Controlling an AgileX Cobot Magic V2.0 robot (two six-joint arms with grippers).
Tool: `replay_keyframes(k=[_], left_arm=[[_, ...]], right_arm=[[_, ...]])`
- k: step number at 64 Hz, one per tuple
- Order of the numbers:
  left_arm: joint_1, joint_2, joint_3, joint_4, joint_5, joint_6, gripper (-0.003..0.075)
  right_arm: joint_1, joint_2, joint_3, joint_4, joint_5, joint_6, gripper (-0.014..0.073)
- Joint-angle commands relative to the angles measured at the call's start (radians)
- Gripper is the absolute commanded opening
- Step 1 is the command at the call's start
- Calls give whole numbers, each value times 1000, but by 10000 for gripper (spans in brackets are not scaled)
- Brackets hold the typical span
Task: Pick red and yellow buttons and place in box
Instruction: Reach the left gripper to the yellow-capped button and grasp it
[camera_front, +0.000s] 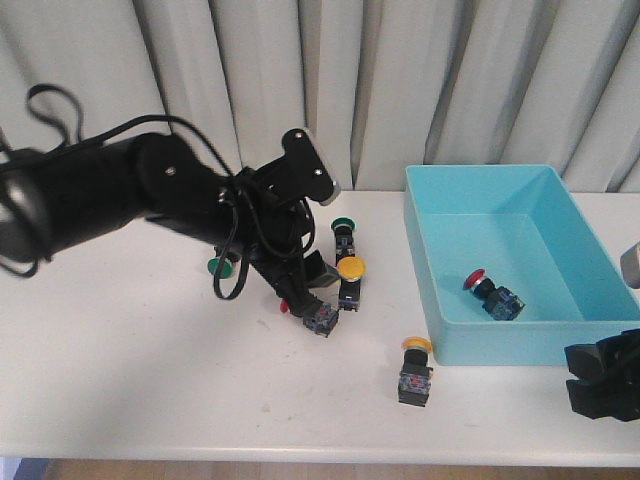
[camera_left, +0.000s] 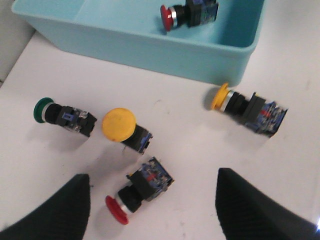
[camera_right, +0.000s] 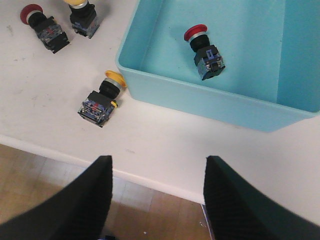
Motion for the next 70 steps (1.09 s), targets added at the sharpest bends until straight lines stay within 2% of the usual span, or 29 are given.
replay_keyframes(k=[1,7,17,25,36,49,70], left_arm=[[-4,24,-143,125,71,-54,507],[-4,108,-257,196,160,-41,508],[-4,235,-428,201,283,62,507],[-4,328,-541,200,340,140,507],[-5,436,-673,179,380,162,507],[-5,527,-767,161,379,164,507],[-5,585,-777,111,295,195,507]], right_arm=[[-3,-5,-26,-3,-60,-1,398],[-3,-5,-26,-3,-60,-3,398],[-3,-5,-26,-4,-60,-4,398],[-3,-5,-26,-4,-60,-4,398],[-3,-5,-26,-4,-60,-5,398],[-3,-5,-26,-4,-60,-6,397],[-3,-5,-26,-4,-59,-7,372]])
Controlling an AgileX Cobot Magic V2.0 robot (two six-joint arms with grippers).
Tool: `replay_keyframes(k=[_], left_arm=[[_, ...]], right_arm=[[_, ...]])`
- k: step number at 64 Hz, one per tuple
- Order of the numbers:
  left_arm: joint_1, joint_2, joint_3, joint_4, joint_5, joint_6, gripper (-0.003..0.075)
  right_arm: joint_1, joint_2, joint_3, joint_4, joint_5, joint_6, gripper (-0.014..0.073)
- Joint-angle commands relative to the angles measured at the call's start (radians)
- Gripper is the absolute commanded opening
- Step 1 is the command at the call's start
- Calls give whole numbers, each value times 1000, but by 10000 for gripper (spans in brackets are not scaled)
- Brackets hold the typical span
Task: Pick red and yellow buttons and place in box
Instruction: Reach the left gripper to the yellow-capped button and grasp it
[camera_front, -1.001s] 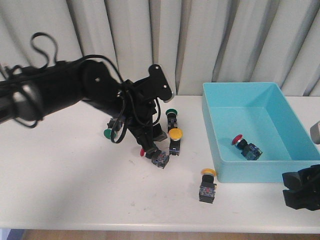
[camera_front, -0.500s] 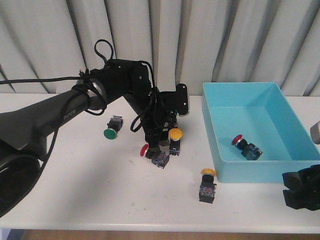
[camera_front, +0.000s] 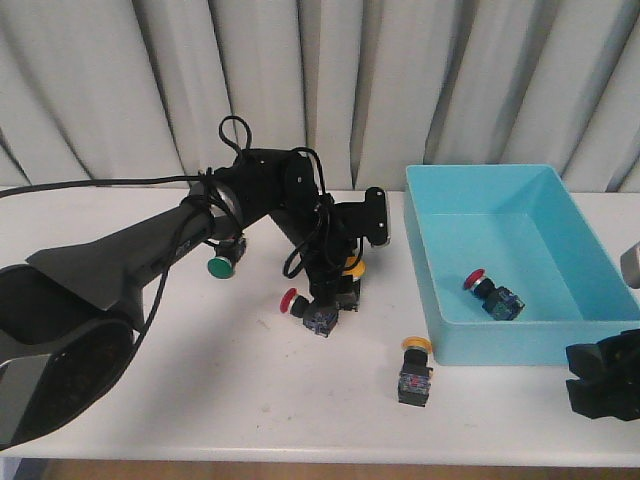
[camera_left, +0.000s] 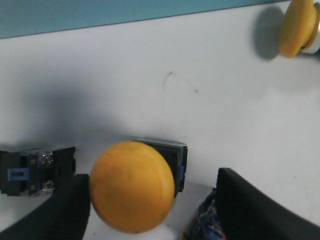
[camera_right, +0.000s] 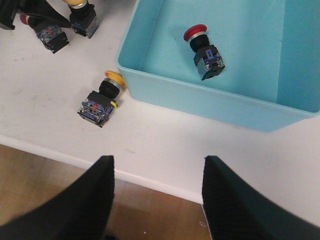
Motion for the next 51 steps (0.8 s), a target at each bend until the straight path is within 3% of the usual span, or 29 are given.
replay_keyframes(k=[1,24,51], left_arm=[[-4,-59,-32,-36,-60,5,507],[-4,-47,-32,-84,-81,28,487],[-4,-63,-32,-76,-25,8,221]], right_arm=[[-3,-5,-26,-4,-58,-8,370],[-3,-5,-26,-4,-56,-8,340],[-3,-5,-26,-4,-54,-10,338]])
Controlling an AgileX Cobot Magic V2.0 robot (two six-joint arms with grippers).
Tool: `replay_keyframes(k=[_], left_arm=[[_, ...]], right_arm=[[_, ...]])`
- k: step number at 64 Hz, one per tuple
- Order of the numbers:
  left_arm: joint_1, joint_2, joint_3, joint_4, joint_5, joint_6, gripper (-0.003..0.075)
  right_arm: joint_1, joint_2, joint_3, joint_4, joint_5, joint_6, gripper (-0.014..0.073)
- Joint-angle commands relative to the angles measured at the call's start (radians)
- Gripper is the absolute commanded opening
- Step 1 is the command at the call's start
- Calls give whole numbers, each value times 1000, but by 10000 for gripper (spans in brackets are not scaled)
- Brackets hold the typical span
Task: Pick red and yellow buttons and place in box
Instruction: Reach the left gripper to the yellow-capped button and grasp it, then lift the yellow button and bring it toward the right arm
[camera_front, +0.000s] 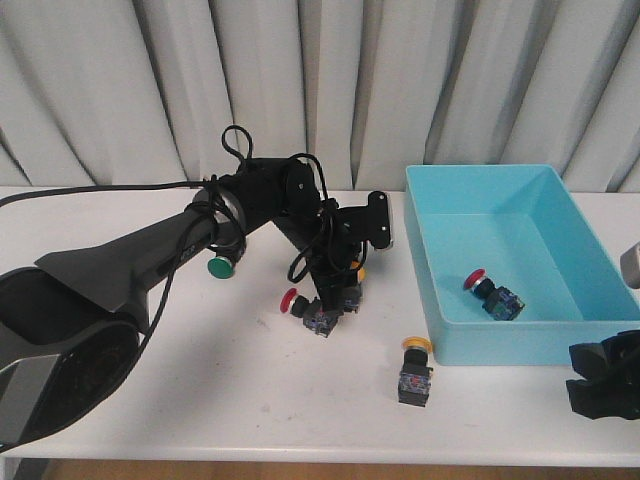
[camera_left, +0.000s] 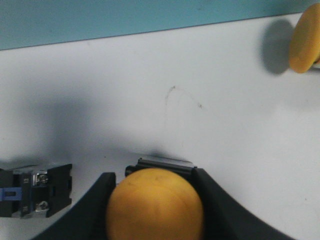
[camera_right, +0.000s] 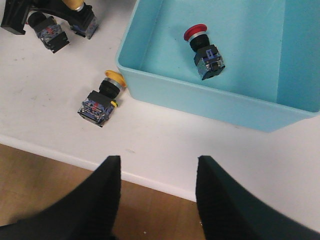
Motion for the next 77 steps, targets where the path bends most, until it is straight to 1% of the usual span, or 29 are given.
replay_keyframes(k=[1,3,4,13,21,45,52,63,67,70,77], left_arm=[[-3,-88,-33,-28,13,-27,214],[-1,-96,-33,-28,23,-45,202],[8,-210,-33,40,56,-333,195],[8,-280,-33,93,94,-479,195],[8,-338,-33,113,122,-571,195],[7,-500,-33,119,195,-698,195],[28,-547,-31,131,204,-743,195],[14,-615,-3,149,230,-774,195],[6,-651,46,149,209,-774,195],[2,-681,103,152,166,-774,195],[-5,-774,278,154,28,-774,195]], right_arm=[[-3,-5,-26,-4,-55,-9,338],[-3,-5,-26,-4,-55,-9,338],[-3,-5,-26,-4,-53,-8,338],[-3,-5,-26,-4,-52,-8,338],[-3,-6,-26,-4,-43,-8,338],[-3,-6,-26,-4,-39,-8,338],[-3,-6,-26,-4,-35,-8,338],[-3,-6,-26,-4,-22,-8,338],[-3,-6,-26,-4,-21,-8,338],[-3,-6,-26,-4,-21,-8,338],[-3,-6,-26,-4,-19,-8,338]])
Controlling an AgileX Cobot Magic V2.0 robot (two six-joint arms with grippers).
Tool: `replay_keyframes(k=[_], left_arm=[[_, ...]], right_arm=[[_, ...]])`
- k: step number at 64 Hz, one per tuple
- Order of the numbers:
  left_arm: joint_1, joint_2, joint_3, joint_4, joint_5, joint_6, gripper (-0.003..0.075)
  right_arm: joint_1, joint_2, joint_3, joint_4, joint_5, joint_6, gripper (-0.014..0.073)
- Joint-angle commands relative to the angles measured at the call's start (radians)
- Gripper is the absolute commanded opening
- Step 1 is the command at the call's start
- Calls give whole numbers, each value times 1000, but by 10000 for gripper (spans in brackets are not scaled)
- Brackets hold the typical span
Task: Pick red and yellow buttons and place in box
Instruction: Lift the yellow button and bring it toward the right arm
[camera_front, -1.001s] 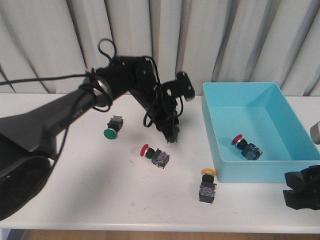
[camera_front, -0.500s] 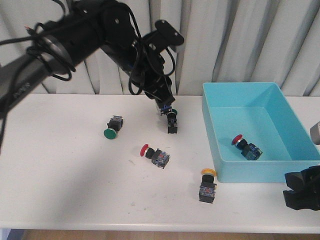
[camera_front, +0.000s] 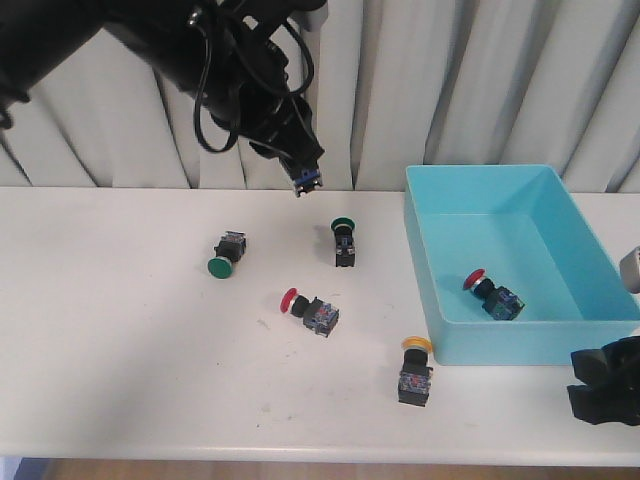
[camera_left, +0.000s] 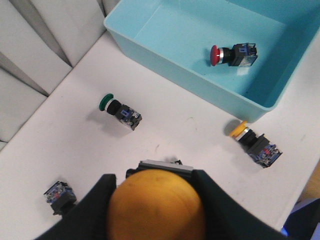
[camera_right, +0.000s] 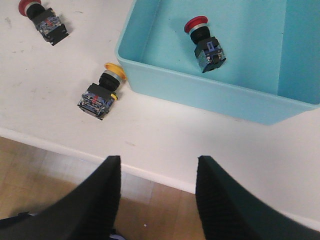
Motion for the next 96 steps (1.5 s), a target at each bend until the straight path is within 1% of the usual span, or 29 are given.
replay_keyframes(k=[1,9,15,21,29,34,38,43,49,61,67,74,81,90,96], left_arm=[[-12,-135,129,-13,-185,-12,195],[-17,-265,389,-35,-386,-13,195],[-18,-363,597,-111,-565,-13,195],[-18,-457,812,-234,-751,-13,195],[-18,-546,1040,-382,-937,-12,195],[-18,-577,1161,-476,-1001,-12,195],[-18,-596,1240,-588,-1045,-12,195],[-18,-597,1304,-690,-1060,-12,195],[-18,-594,1327,-755,-1020,-2,195],[-18,-594,1327,-779,-905,1,195],[-18,-594,1327,-779,-878,64,195],[-18,-594,1327,-780,-903,157,195],[-18,-594,1327,-794,-931,150,195],[-18,-594,1327,-900,-934,150,195],[-18,-594,1324,-956,-920,204,195]], right_arm=[[-3,-6,-26,-4,-41,-8,338],[-3,-6,-26,-4,-41,-8,338],[-3,-6,-26,-4,-41,-8,338],[-3,-6,-26,-4,-41,-8,338],[-3,-6,-26,-4,-41,-8,338],[-3,-6,-26,-4,-41,-8,338],[-3,-6,-26,-4,-38,-8,338],[-3,-6,-26,-4,-37,-8,338],[-3,-6,-26,-4,-37,-8,338],[-3,-6,-26,-4,-36,-8,338],[-3,-6,-26,-4,-34,-8,338],[-3,-6,-26,-4,-30,-8,338],[-3,-6,-26,-4,-30,-8,338],[-3,-6,-26,-4,-30,-8,338],[-3,-6,-26,-4,-30,-8,338]])
